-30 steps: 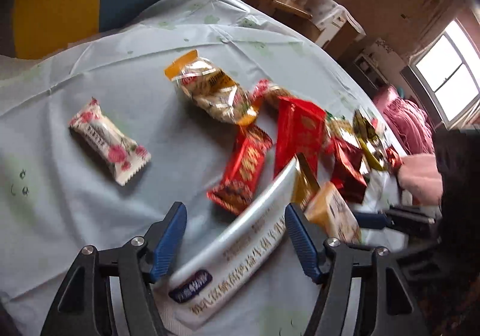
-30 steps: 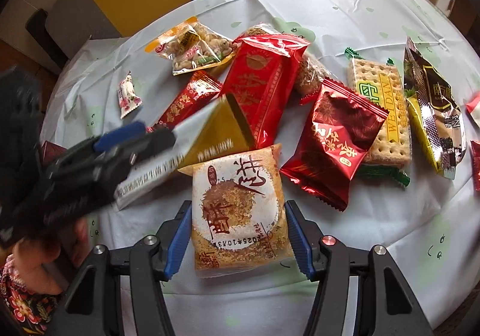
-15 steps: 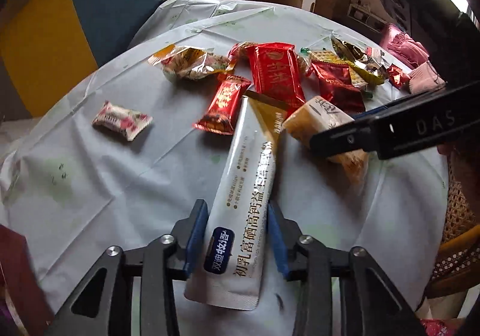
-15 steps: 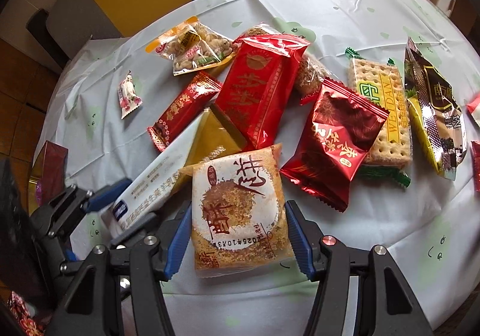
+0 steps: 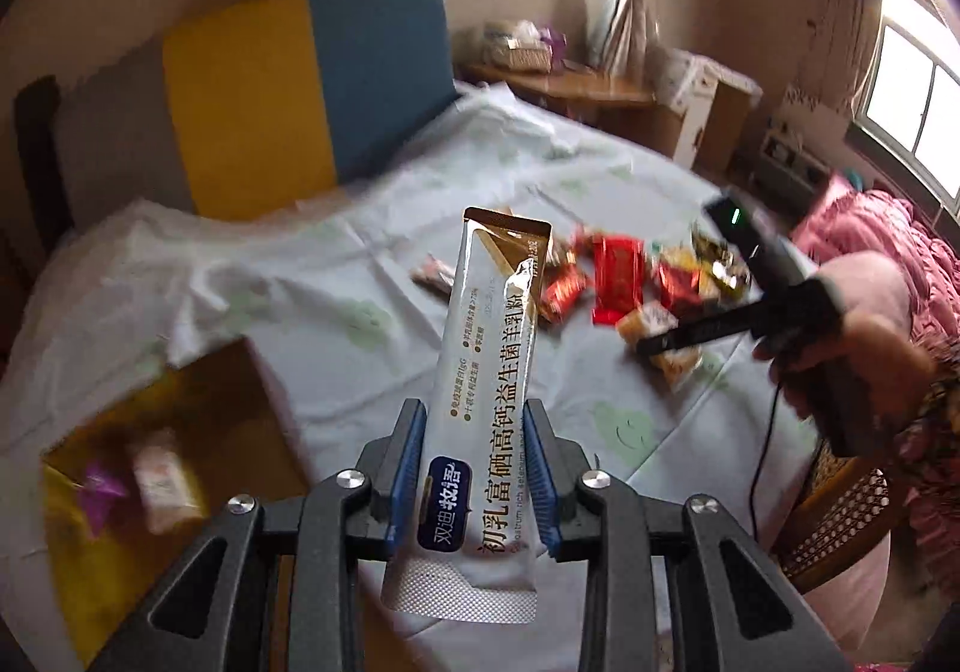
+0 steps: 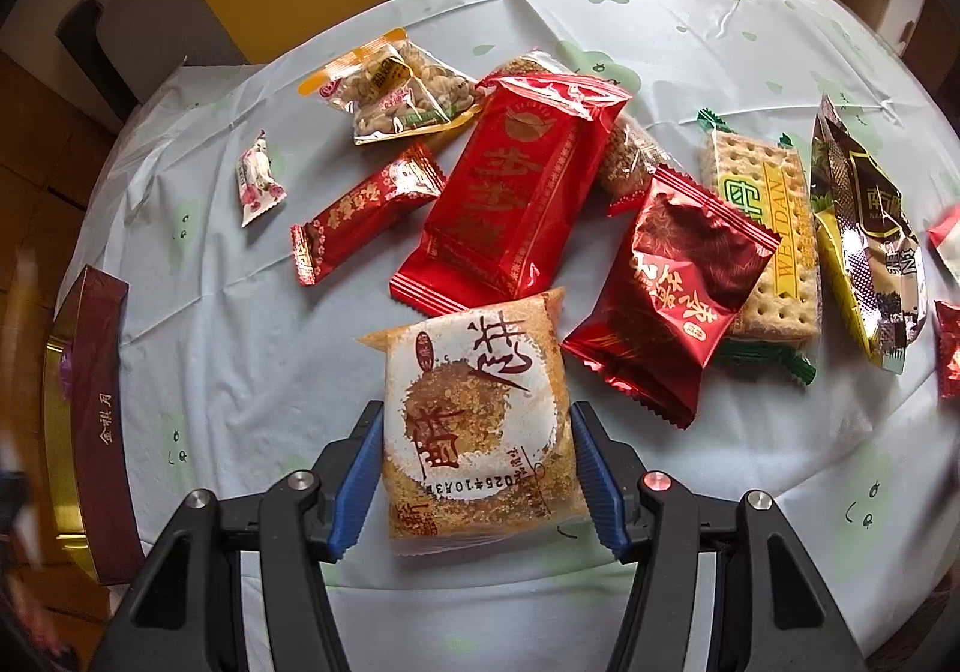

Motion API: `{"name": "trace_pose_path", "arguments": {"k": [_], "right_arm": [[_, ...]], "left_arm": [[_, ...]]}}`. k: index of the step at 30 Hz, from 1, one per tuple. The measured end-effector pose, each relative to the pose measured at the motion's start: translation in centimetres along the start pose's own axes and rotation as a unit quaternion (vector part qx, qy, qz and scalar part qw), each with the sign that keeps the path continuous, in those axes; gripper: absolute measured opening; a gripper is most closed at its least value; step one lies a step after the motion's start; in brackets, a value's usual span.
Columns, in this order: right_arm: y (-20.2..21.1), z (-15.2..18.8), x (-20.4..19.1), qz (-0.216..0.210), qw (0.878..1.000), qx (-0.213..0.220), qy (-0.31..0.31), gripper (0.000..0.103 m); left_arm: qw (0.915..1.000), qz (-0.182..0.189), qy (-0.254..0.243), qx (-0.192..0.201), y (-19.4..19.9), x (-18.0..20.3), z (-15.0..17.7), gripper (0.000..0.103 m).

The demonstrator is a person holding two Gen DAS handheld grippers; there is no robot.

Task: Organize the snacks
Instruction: 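Drop the bar into the tin with the left tool while the right tool carries the pork-floss packet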

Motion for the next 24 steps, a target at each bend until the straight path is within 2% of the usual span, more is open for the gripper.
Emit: {"name": "trace_pose_path", "arguments": {"k": [4,9,10,12,16,21,24], "right_arm": [[0.0,0.0,0.0,-0.001,1.000,0.001,-0.001,0.061],[0.2,0.0,0.0,-0.007,1.000,0.005,-0.003,0.060],[0.4,0.0,0.0,-0.009,1.000,0.007,-0.002,0.060],[0.7,-0.1,-0.2,-0.013,1.000,0.011,0.002,0.060],[0.9,-0.3,-0.6,-0.004,1.000,0.018,0.016,0.060],[0.9,-0.3,-0.7,-0.008,1.000,0.017,0.015,0.060],[1.3,-0.1,-0.9,-0.022,0.999,0.023,0.018,0.060]], "left_arm": [[0.9981,-0.022,0.017,0.055,7.2,-2.4,-2.5,0.032],[0.9911,-0.024,0.051,0.120,15.4,-3.3,-4.0,0.032],[0.9898,-0.042,0.045,0.129,16.6,-3.1,-4.0,0.032],[0.9837,-0.101,0.011,0.149,19.2,-2.3,-3.8,0.033],[0.9779,-0.130,-0.012,0.164,23.2,-1.6,-3.5,0.033],[0.9758,-0.114,0.029,0.184,27.8,-2.9,-3.7,0.033],[0.9719,-0.137,0.033,0.188,29.1,-3.6,-3.5,0.033]]}}
Point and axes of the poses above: each gripper's, at about its wrist camera, not at the fingertips, and y roughly against the way its jaws point, x to its right, z to its underside, the point moved 5 cm from there along -y, roughly the way its jaws point, and after that the axes turned 7 degrees about -y, right-handed, at the moved point
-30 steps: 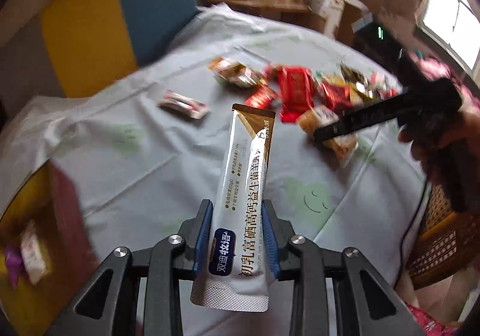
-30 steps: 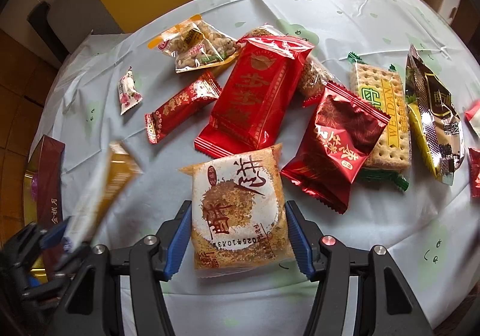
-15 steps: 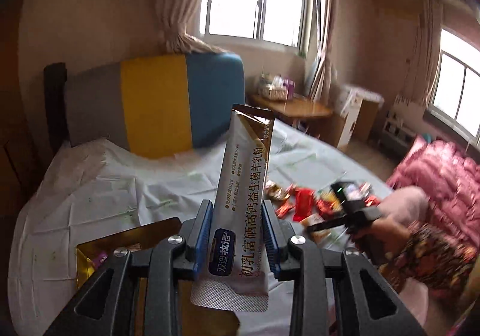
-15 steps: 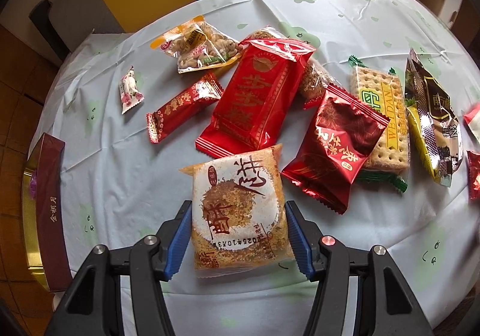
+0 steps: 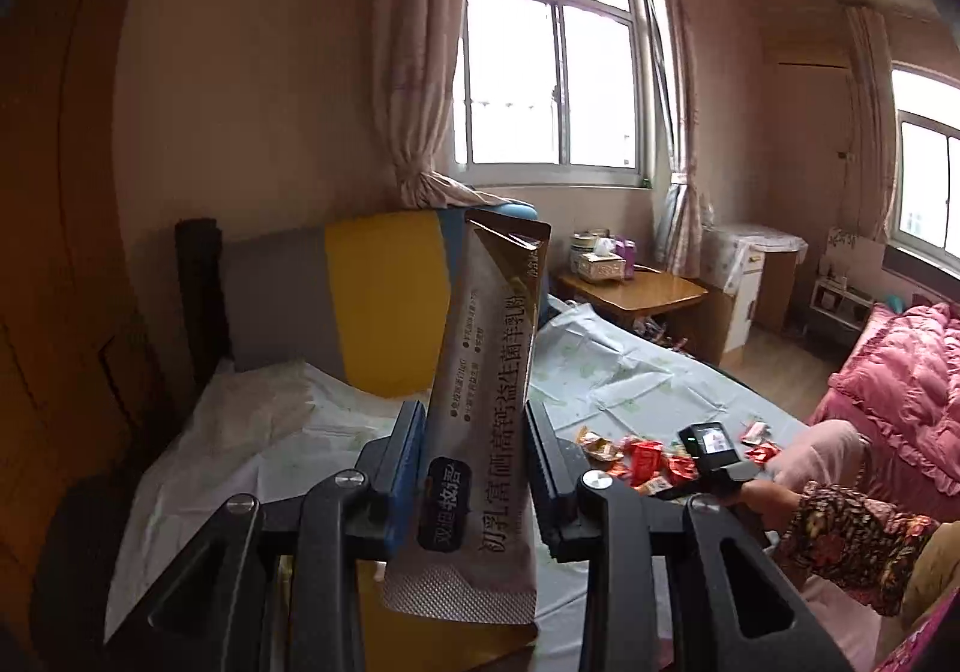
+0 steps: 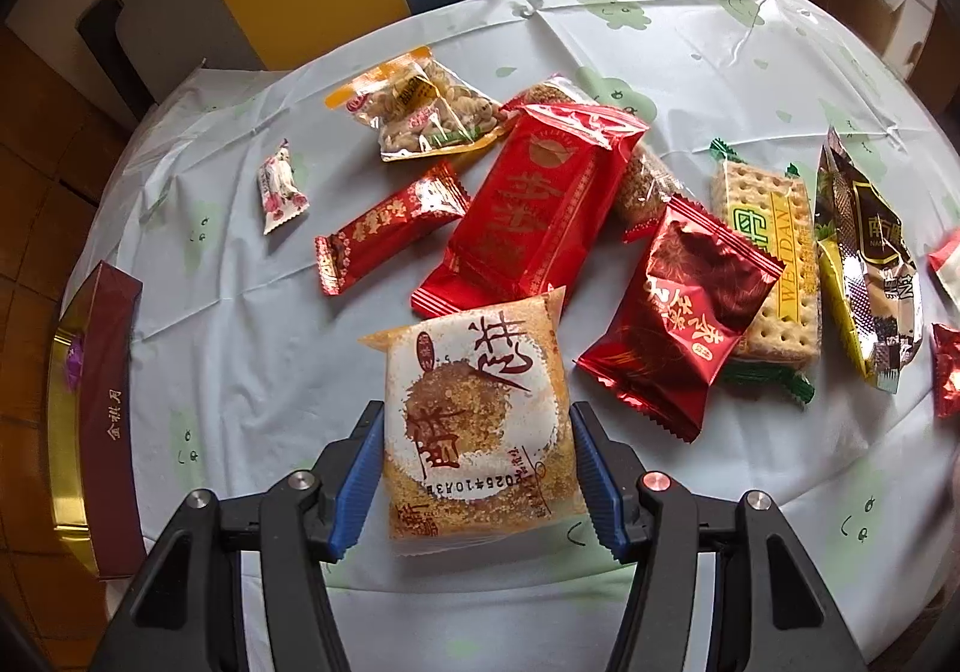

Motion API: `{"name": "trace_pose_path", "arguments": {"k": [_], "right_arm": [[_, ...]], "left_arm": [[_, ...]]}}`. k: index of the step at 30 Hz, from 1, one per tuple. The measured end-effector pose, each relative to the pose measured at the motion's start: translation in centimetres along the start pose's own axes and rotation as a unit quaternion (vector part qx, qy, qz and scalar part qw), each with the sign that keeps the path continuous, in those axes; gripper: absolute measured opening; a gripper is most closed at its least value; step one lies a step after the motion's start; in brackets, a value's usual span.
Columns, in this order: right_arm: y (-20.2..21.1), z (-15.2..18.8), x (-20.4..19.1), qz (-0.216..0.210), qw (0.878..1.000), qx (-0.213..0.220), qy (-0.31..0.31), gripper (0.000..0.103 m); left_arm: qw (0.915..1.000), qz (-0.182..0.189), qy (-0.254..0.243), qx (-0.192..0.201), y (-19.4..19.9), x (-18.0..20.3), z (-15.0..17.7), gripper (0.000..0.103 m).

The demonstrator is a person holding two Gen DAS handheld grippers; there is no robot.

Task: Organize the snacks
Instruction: 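Drop the bar into the tin with the left tool while the right tool carries the pork-floss packet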

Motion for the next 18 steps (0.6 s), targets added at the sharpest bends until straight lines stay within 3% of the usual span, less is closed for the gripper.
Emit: {"name": "trace_pose_path", "arguments": {"k": [3,7,13,18], "right_arm": [[0.8,0.5,-1.0,-0.015,1.000,0.009,0.016,0.060],[1.6,1.7,-3.6,-0.045,0.997,0.015,0.054,0.060],[2.0,3.6,-6.8,-0.074,0.994,0.018,0.084,0.060],[2.0,4.5,-9.8,-0.074,0.991,0.028,0.111,0.060]], "left_arm": [[0.9997,-0.010,0.018,-0.014,-1.1,-1.0,1.8,0.033],[0.9955,-0.016,0.075,-0.055,-4.7,-3.2,6.7,0.033],[0.9794,-0.010,0.167,-0.112,-10.3,-6.6,15.8,0.031],[0.9697,-0.011,0.202,-0.137,-13.2,-8.0,20.9,0.031]]}}
Point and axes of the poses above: each gripper's, at about its wrist camera, not at the fingertips, and y roughly against the way its jaws point, x to its right, z to its underside, the point moved 5 cm from there along -y, roughly the way its jaws point, and after that the axes turned 7 degrees about -y, right-handed, at the moved point
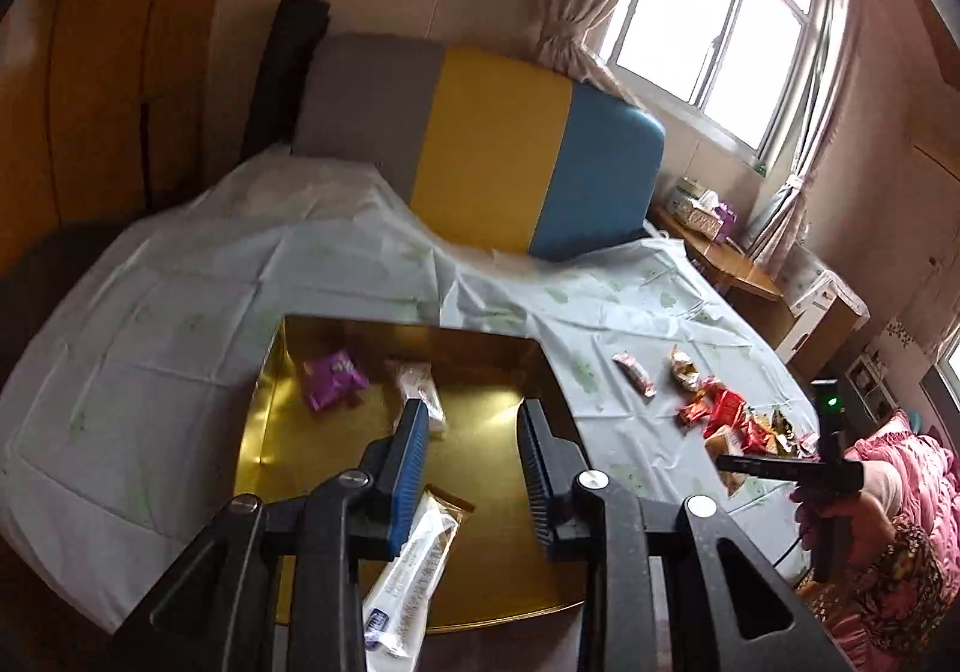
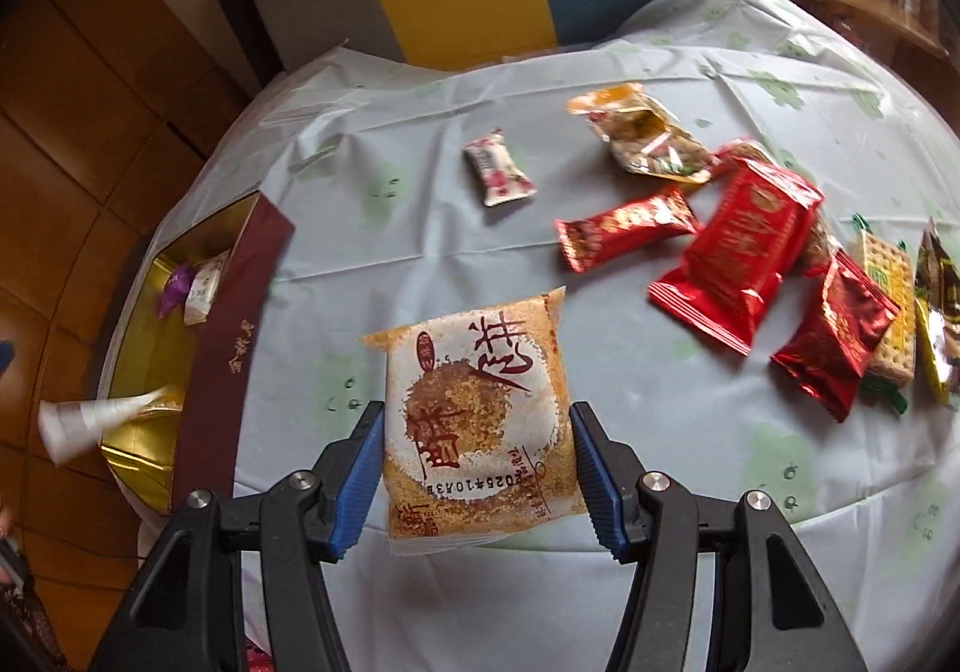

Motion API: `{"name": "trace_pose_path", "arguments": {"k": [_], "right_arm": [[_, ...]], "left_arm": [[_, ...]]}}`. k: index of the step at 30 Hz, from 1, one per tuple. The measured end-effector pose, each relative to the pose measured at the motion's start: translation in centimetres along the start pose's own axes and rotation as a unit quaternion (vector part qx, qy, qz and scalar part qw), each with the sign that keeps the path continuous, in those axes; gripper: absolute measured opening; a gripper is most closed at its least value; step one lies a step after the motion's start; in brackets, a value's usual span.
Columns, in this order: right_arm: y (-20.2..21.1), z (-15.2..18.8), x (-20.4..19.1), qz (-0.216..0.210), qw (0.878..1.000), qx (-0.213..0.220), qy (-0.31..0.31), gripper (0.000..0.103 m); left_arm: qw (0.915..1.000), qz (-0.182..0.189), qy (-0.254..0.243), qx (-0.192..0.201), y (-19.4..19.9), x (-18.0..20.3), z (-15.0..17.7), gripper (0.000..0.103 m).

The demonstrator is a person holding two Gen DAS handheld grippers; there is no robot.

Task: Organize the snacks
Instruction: 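Drop the bar into the tin with the left tool while the right tool carries the pork-floss packet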

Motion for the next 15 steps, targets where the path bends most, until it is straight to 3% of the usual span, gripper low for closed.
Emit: {"name": "trace_pose_path", "arguments": {"k": [3,8,12,15], "right_arm": [[-0.2,0.0,-1.8,-0.002,1.000,0.003,0.009,0.060],[-0.2,0.2,-5.6,-0.028,0.999,0.011,0.036,0.060],[-0.3,0.4,-9.1,-0.040,0.997,0.015,0.068,0.060],[-0.2,0.4,-11.4,-0.056,0.995,0.014,0.084,0.060]], "left_arm": [[0.9995,-0.009,0.015,-0.028,-2.4,-1.5,1.8,0.031],[0.9959,0.005,0.034,-0.083,-5.1,-2.6,5.2,0.031],[0.9913,0.019,-0.011,-0.130,-6.3,-1.2,7.2,0.032],[0.9850,0.001,-0.051,-0.165,-7.4,-0.7,8.3,0.032]]}}
Point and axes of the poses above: each gripper's, at about its wrist camera, not at the fingertips, and y roughly against the way its jaws point, x to its right, z to its underside, the point moved 5 cm from there along -y, roughly the way its jaws point, and after that the axes turned 7 degrees about -y, right-handed, at the moved point
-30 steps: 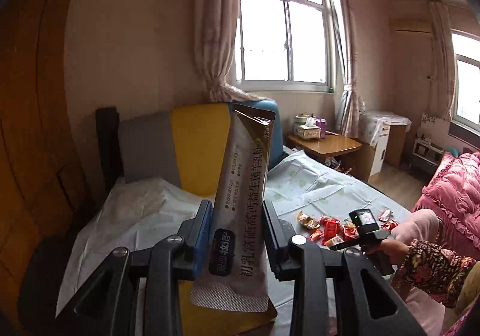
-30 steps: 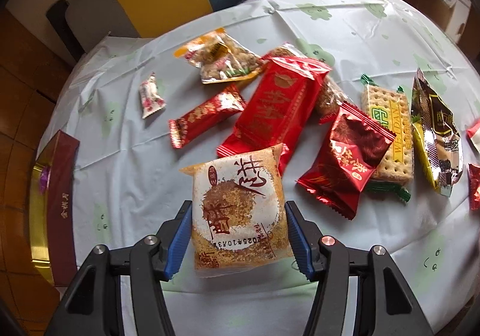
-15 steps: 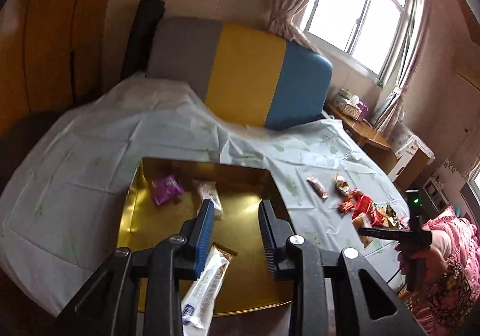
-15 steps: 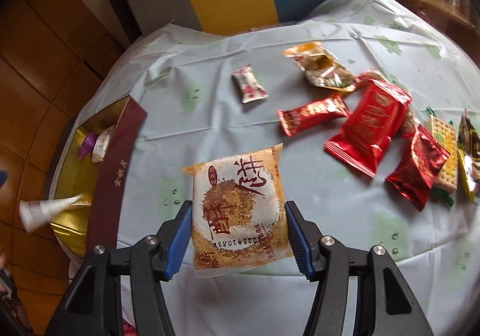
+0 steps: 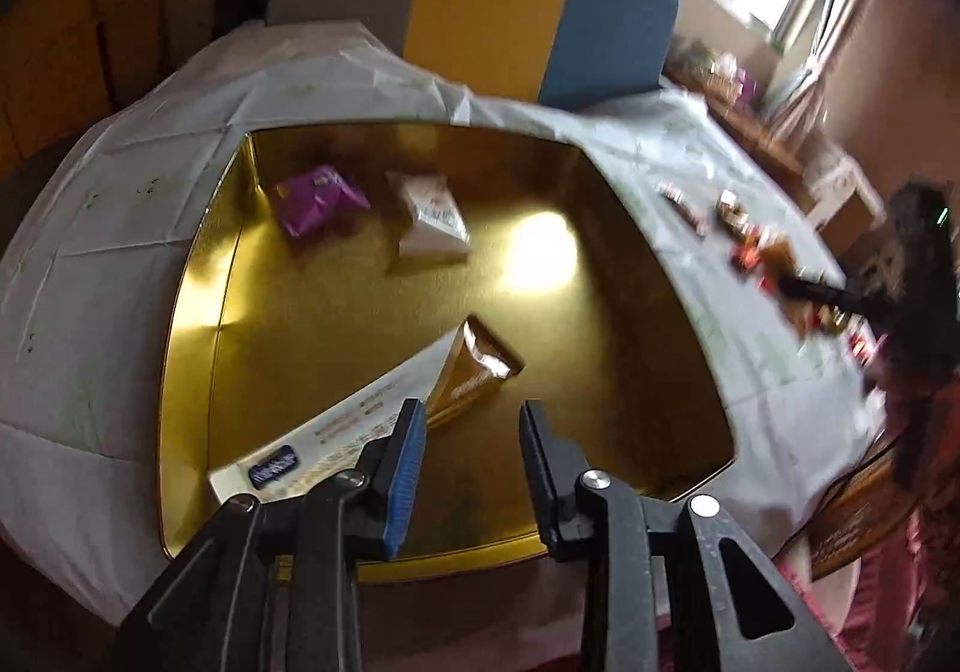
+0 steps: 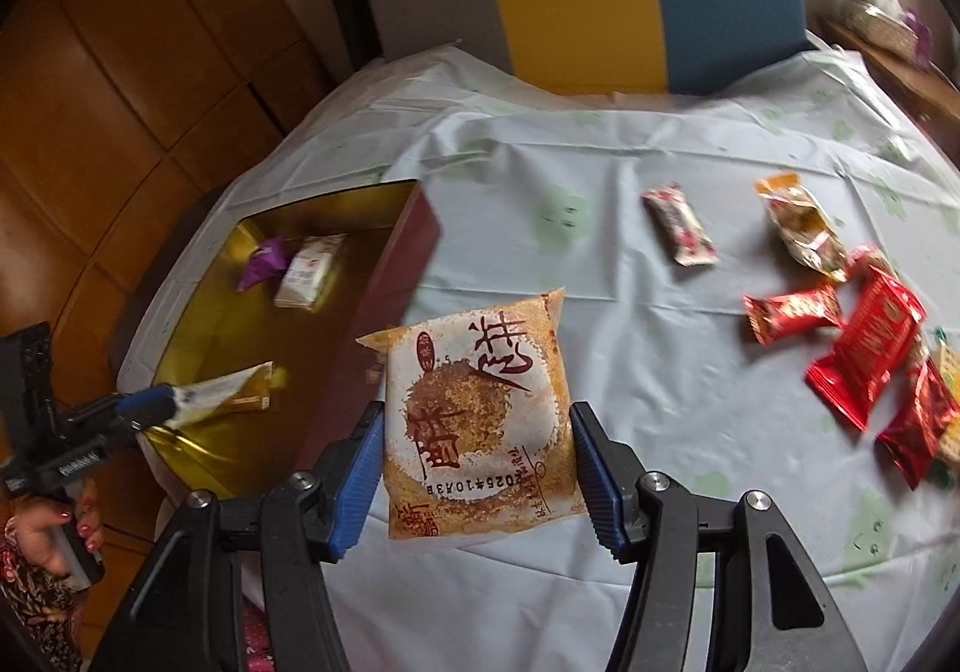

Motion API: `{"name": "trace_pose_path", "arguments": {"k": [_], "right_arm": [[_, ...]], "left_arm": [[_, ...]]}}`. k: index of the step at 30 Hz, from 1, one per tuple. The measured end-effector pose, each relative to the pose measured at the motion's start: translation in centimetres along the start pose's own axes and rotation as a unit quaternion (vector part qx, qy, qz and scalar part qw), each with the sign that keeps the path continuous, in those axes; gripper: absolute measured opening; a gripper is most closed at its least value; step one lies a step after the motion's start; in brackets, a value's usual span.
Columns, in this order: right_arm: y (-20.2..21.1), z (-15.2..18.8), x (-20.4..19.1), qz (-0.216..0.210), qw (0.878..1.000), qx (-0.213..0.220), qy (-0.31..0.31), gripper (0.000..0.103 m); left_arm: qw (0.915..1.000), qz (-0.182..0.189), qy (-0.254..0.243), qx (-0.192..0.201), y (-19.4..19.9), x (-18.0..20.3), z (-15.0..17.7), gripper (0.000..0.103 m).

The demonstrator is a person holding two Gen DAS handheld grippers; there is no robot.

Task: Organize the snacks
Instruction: 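Drop the bar into the tin with the left tool while the right tool carries the pork-floss packet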

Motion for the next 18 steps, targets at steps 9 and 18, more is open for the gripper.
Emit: {"name": "trace_pose_path", "arguments": {"k": [9,18], "right_arm": [[-1.8,-1.6,-7.1,-0.030,0.998,-0.011,0.050,0.060],[-7.7,-2.6,-10.9,-0.002,0.995,-0.053,0.082,0.060]], "left_arm": [[0.9972,-0.002,0.075,0.005,-1.1,-2.1,0.5,0.034],[0.9943,0.027,0.078,0.068,1.4,-0.6,0.5,0.035]]}}
Point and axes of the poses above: each gripper's, at about its wrist camera, not at the fingertips, and y roughly against the way its jaws point, x to its right, z to its underside, the point moved 5 cm from there along -y, roughly the way its jaws point, and after that the axes turned 7 degrees about -y, right-handed, at the moved point
